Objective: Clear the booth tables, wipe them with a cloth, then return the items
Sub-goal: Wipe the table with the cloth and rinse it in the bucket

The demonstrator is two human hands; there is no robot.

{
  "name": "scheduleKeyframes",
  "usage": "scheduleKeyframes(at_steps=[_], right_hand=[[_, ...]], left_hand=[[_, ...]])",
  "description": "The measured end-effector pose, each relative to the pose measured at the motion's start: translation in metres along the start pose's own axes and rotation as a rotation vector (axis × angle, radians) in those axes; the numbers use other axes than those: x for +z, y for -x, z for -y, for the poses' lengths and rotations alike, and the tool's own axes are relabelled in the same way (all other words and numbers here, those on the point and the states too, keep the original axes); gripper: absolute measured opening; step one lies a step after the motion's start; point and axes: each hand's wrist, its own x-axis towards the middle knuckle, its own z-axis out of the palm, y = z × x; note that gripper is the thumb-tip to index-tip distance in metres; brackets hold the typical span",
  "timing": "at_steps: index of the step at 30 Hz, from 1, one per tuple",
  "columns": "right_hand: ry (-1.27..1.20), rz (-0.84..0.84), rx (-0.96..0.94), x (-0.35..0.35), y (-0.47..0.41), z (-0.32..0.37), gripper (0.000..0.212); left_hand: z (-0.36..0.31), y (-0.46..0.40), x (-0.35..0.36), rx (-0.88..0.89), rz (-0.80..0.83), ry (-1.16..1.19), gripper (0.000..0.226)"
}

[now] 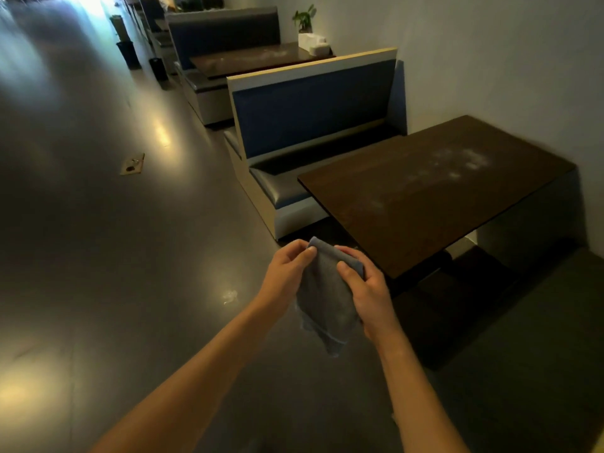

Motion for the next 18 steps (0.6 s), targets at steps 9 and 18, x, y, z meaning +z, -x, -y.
scheduleKeyframes(at_steps=[9, 18], right_hand=[[-0.102, -0.153, 0.043, -0.060, -0.102, 0.016, 0.015], [-0.091, -0.326, 0.098, -0.113, -0.216, 0.057, 0.012]], left_hand=[[0.004, -0.152, 0.042, -0.233, 0.377, 0.051, 0.039], [-0.025, -0.299, 0.089, -0.465, 0.737, 0.081, 0.049]])
